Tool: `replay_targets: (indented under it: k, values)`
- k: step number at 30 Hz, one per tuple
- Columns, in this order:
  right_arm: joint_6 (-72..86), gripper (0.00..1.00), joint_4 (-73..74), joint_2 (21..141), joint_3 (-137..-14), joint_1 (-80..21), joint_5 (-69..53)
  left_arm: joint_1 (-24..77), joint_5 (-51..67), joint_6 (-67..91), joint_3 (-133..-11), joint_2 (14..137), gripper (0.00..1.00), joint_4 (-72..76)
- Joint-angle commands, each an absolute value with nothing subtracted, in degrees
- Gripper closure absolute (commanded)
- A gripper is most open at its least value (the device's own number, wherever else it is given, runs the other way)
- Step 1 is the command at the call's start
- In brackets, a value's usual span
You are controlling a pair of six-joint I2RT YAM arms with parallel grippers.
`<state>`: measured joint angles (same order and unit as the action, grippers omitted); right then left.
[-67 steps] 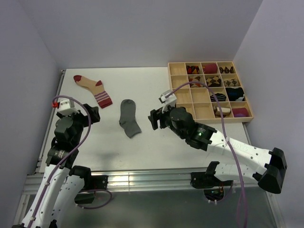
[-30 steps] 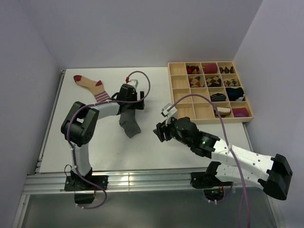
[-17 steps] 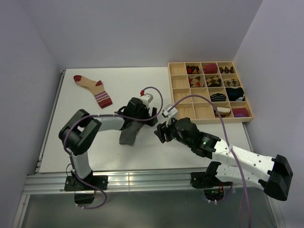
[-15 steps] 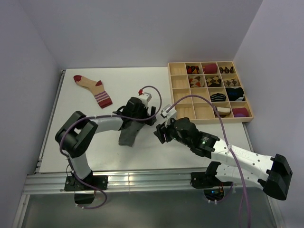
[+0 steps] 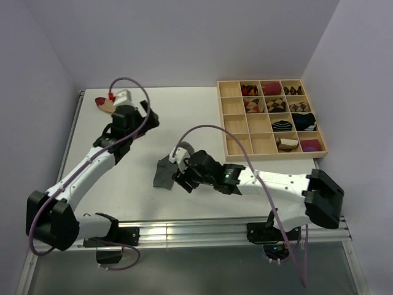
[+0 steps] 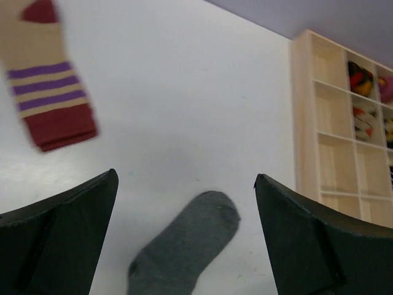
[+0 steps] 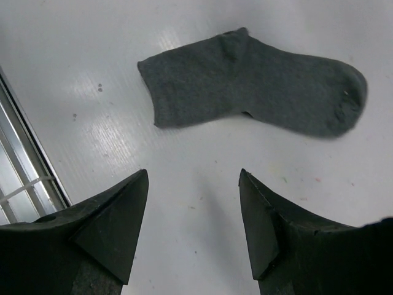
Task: Roll the socks
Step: Move the sock to the center of the board, then roll the sock at the center of the board.
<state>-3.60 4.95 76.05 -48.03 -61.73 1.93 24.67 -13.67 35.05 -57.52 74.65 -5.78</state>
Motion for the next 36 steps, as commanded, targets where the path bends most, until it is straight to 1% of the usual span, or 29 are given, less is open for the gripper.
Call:
replay_targets:
  k: [1,2,4,6,7,11,13,19,24,27,28,35,36]
  values:
    - [-9.13,0.33,4.13,82.07,-53.33,-64.33,0.79,20.22,-14.77,39.73,-53.18,66.65,0.01,-14.32]
    - [-9.75,0.34,4.57,85.48,-54.39,-64.68,1.57,18.21,-12.94,39.47,-52.65,64.97,0.01,-15.28]
    - [-11.59,0.39,6.4,88.93,-57.72,-66.53,2.02,15.83,-11.61,37.62,-51.77,60.67,0.01,-18.71]
    - [-12.39,0.4,7.03,93.33,-59.58,-67.67,2.11,14.86,-11.34,35.35,-51.42,57.85,0.0,-20.91]
    - [-13.18,0.42,7.03,95.6,-60.81,-68.02,2.11,14.33,-11.77,34.72,-51.07,54.96,0.01,-22.4]
    - [-14.85,0.44,7.91,100.36,-63.37,-69.34,3.25,13.27,-14.23,32.35,-46.42,47.91,0.01,-22.76]
    - [-15.38,0.47,7.65,102.47,-64.42,-69.43,3.34,13.01,-15.64,31.47,-44.48,44.5,0.01,-22.41]
    - [-16.26,0.48,7.73,106.16,-66.71,-69.43,3.78,12.83,-17.83,29.53,-38.06,37.98,0.01,-21.36]
    - [-16.26,0.48,6.77,108.45,-67.85,-69.43,4.04,12.83,-19.77,29.18,-37.97,37.53,0.0,-21.62]
    - [-16.17,0.49,6.07,109.86,-68.12,-69.35,4.92,12.66,-20.04,29.09,-38.14,37.88,0.01,-21.8]
    - [-16.08,0.51,5.63,110.39,-68.12,-69.35,5.27,12.66,-19.95,29.18,-38.14,38.05,0.0,-22.14]
    - [-16.17,0.52,3.87,112.67,-68.2,-69.26,7.91,12.3,-19.78,29.0,-37.97,37.71,0.0,-21.71]
    - [-16.26,0.54,3.69,112.85,-68.38,-69.26,8.69,12.22,-19.78,29.0,-37.97,37.71,0.01,-21.71]
